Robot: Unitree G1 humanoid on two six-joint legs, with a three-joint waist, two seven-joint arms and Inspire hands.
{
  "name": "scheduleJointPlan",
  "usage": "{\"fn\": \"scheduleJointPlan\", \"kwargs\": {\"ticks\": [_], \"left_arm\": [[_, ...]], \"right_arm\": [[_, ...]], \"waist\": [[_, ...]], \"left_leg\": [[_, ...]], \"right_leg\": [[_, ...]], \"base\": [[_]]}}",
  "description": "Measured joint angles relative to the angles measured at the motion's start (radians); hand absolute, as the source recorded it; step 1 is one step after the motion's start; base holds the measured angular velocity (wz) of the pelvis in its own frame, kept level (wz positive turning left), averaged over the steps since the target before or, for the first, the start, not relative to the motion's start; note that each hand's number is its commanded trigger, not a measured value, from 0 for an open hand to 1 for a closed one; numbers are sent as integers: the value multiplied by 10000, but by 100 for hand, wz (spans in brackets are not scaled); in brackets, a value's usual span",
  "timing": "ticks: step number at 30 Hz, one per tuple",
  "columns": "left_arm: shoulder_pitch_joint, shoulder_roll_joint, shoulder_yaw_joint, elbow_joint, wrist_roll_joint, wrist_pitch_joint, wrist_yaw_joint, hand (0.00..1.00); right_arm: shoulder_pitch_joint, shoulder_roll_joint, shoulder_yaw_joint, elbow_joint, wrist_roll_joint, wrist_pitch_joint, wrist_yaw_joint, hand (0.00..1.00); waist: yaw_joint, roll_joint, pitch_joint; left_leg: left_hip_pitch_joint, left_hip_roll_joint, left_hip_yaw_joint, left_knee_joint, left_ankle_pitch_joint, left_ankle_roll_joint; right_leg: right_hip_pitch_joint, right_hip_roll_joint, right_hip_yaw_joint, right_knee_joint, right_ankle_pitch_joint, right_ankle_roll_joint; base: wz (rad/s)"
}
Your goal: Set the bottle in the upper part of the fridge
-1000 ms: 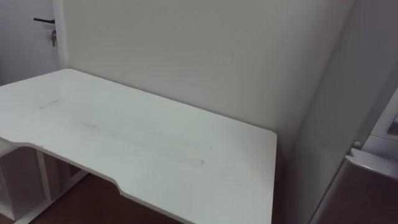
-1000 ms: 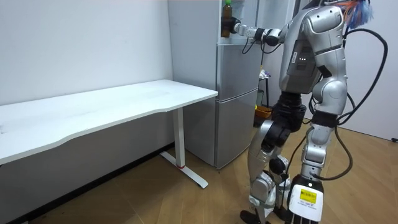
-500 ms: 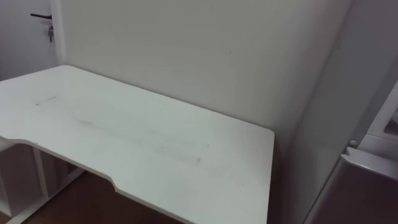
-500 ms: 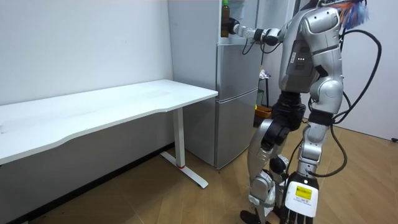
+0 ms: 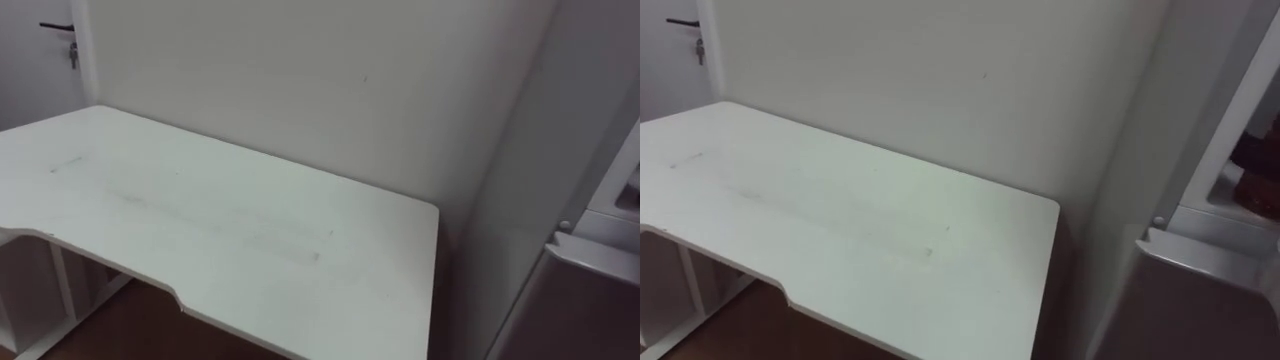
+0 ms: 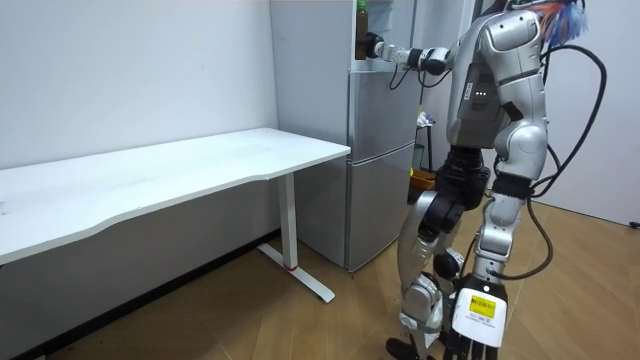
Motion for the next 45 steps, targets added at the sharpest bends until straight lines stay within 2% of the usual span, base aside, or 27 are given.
{"fn": "scheduleJointPlan", "kwargs": {"ticks": [9,16,21,27,31,33,37,40,45], "left_arm": [[3,-6,15,-21,-12,15,15,0],[10,-6,15,-228,-33,29,96,0],[38,-8,8,-205,-49,29,271,0],[234,-113,12,-210,-221,41,260,0],[254,-150,-5,-213,-228,26,258,0],[235,-156,-17,-195,-237,-3,258,0],[232,-257,-34,-164,-227,24,262,0],[226,-437,-34,-164,-231,28,312,0],[214,-559,-185,-166,-240,26,397,0]], "right_arm": [[2,1,0,16,66,46,372,0],[17,1,0,17,35,285,590,0],[163,1,56,-9,50,285,631,0],[273,2,-197,-376,-117,346,372,0],[286,1,-382,-1278,-622,313,-192,0],[453,1,-390,-1785,-959,254,-455,0],[1407,20,-537,-3239,-1970,203,-1069,0],[1781,27,-538,-3761,-2034,161,-1393,0],[2438,108,-738,-4598,-2405,102,-1715,0]], "waist": [[-150,49,-9],[-209,157,-81],[-169,103,-124],[-627,58,-160],[-799,241,-173],[-828,298,-161],[-892,386,-149],[-893,494,-118],[-927,509,-117]], "left_leg": [[112,-14,12,-68,-7,10],[180,-13,14,-70,-6,16],[266,-9,16,-145,-4,12],[169,-96,-216,-63,2,28],[132,-99,-230,-55,12,38],[131,-98,-256,-67,20,29],[156,-85,-243,-81,22,24],[288,-82,-191,-121,21,27],[389,-67,-121,-165,32,12]], "right_leg": [[96,-7,-40,-13,13,24],[173,-34,-140,-5,18,34],[233,-31,-98,-8,16,35],[276,-49,-442,-43,6,53],[258,-61,-505,-38,7,55],[254,-92,-524,-36,7,55],[257,-90,-525,-32,7,55],[346,-106,-497,-25,6,57],[370,-107,-419,-37,-13,64]], "base": [[0],[0],[0],[12],[3],[0],[-1],[-4],[-5]]}}
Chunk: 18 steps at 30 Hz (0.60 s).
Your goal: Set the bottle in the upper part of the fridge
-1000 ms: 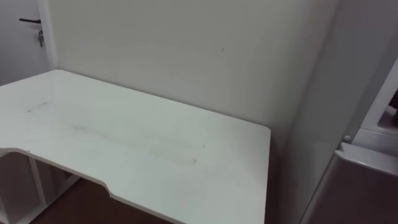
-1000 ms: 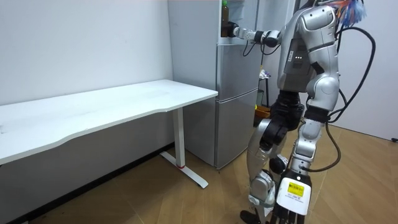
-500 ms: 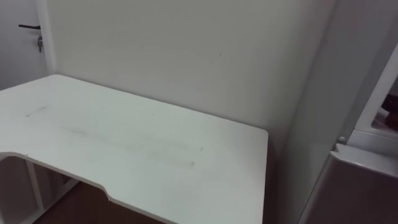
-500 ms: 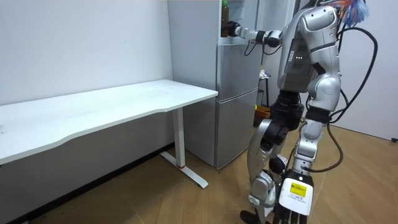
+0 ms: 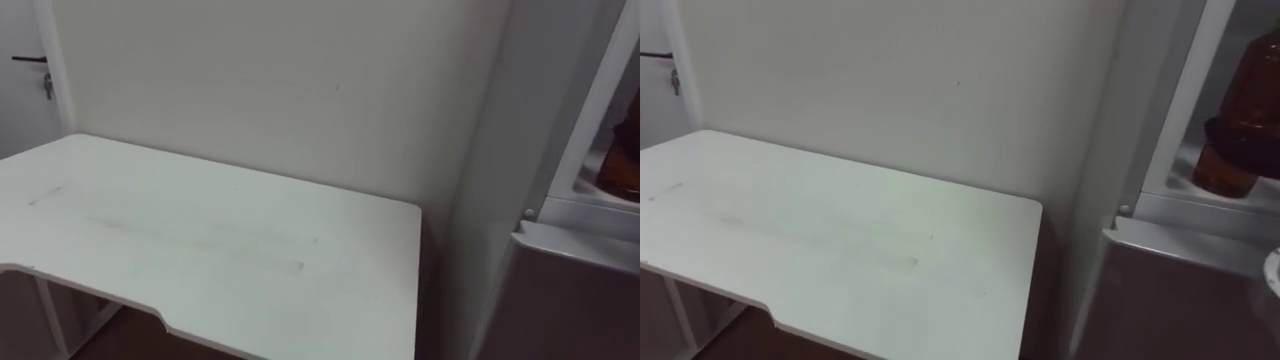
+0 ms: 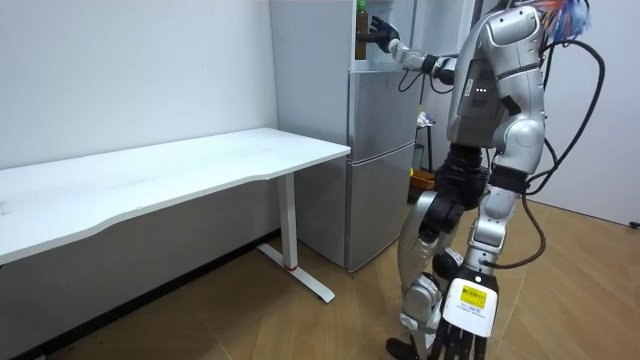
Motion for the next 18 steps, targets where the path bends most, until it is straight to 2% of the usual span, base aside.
{"fn": "scheduleJointPlan", "kwargs": {"ticks": [3,6,9,11,14,18], "left_arm": [[0,-13,-13,-9,4,-26,0,0],[-19,-30,-11,-9,18,-157,-8,0],[-52,-48,-13,14,18,-237,-8,0],[-116,-148,-14,128,18,-239,-8,0],[-280,-292,-29,354,18,-343,-7,0],[-351,-377,-45,380,-1,-360,71,0]], "right_arm": [[220,4,-131,-544,-48,-107,-129,0],[266,23,-170,-922,-773,-282,-351,0],[610,79,-240,-1676,-1237,-505,-546,0],[707,375,-287,-2102,-1586,-614,-541,0],[751,612,-331,-2474,-1590,-675,-489,0],[1238,783,-351,-2952,-1603,-706,-323,0]], "waist": [[3,-37,20],[15,-123,37],[96,-166,67],[153,-207,74],[177,-171,81],[221,-103,70]], "left_leg": [[115,4,122,-93,21,-1],[222,13,220,-232,35,-12],[342,24,398,-342,33,-14],[422,45,476,-437,28,-11],[426,43,479,-432,0,14],[419,42,473,-427,-43,32]], "right_leg": [[-22,-42,22,-16,-95,5],[-18,-52,93,-21,-117,4],[32,-9,339,-7,-121,12],[73,57,489,-6,-119,14],[59,58,521,6,-100,41],[54,-9,535,21,-93,53]], "base": [[-10],[-10],[-14],[-16],[-2],[0]]}}
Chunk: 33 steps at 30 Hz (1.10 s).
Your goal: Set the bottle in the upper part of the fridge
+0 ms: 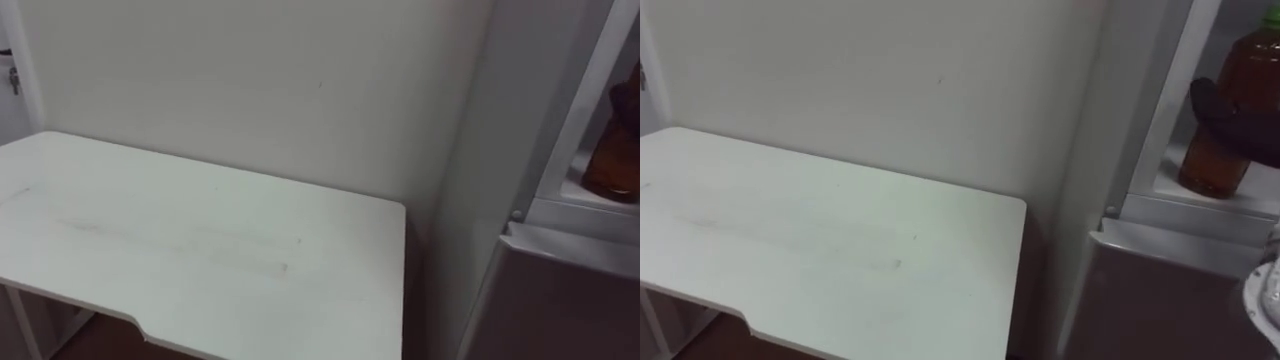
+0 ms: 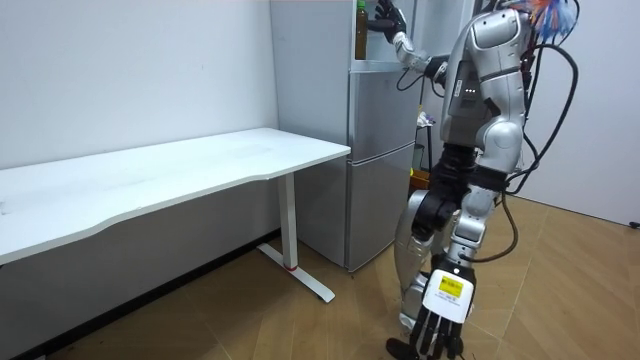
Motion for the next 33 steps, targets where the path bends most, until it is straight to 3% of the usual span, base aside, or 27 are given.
{"fn": "scheduleJointPlan", "kwargs": {"ticks": [9,19,26,33], "left_arm": [[0,3,5,6,-553,0,3,0],[18,2,4,47,-548,-55,-26,0],[-82,30,-163,102,-546,-112,-19,0],[-340,23,-271,399,-541,-293,78,0]], "right_arm": [[544,9,-10,-1388,-326,10,328,0],[1546,396,-559,-2986,-330,-14,952,0],[1614,569,-1197,-3290,-819,-238,1008,0],[1725,946,-1356,-3591,-1105,-296,1198,0]], "waist": [[-306,224,-36],[-624,166,-62],[-1109,20,-51],[-1287,33,-49]], "left_leg": [[-11,10,29,6,-1,3],[109,143,550,-37,-58,-6],[144,127,621,-18,-74,20],[171,171,697,-40,-101,-9]], "right_leg": [[-47,-4,42,21,2,4],[-237,14,351,152,6,1],[-257,52,577,15,13,10],[-267,94,660,55,33,-11]], "base": [[-1],[-15],[-4],[-4]]}}
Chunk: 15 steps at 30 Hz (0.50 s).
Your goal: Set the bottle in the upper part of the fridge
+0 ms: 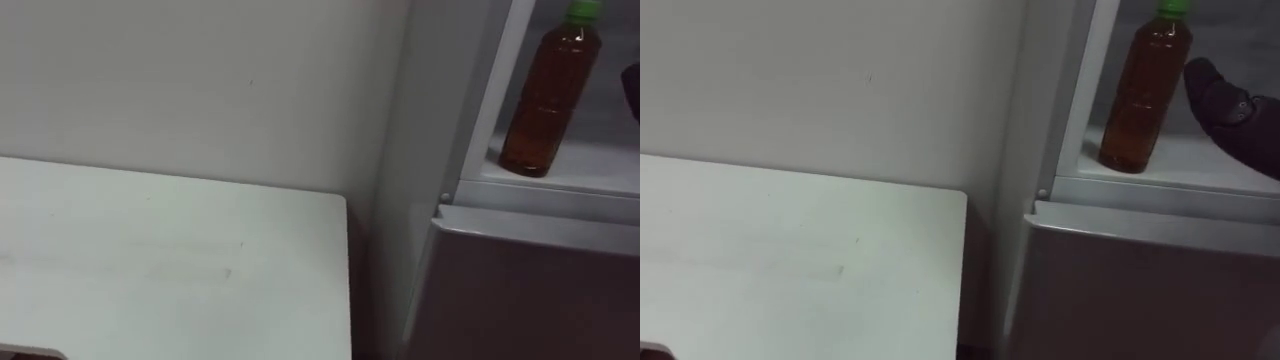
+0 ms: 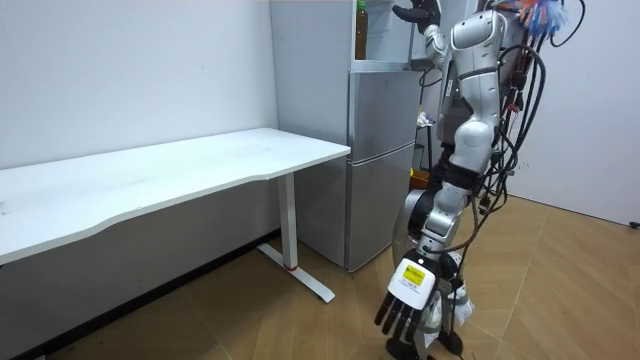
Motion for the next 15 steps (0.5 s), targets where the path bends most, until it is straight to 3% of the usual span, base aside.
{"fn": "scheduleJointPlan", "kwargs": {"ticks": [4,7,12,15], "left_arm": [[-40,-26,-2,39,5,-10,117,0],[-36,-26,-22,35,48,-16,134,0],[-49,-25,-108,29,6,-9,190,0],[-149,-26,-104,28,23,-37,190,0]], "right_arm": [[39,222,-3,-95,-26,-65,203,0],[164,294,-8,-335,179,-80,339,0],[809,362,3,-751,1524,-91,853,0],[879,679,-11,-996,2801,-95,1387,0]], "waist": [[-65,51,-12],[-56,122,-30],[-18,208,-29],[-100,326,-57]], "left_leg": [[4,16,0,-16,-20,-25],[26,33,95,-38,-23,-21],[106,108,393,-122,-27,-26],[8,136,438,-106,-39,-40]], "right_leg": [[-38,24,122,62,4,-8],[-78,66,532,107,9,-14],[-101,111,857,118,48,-62],[-179,124,893,141,89,-103]], "base": [[-4],[-8],[-17],[-11]]}}
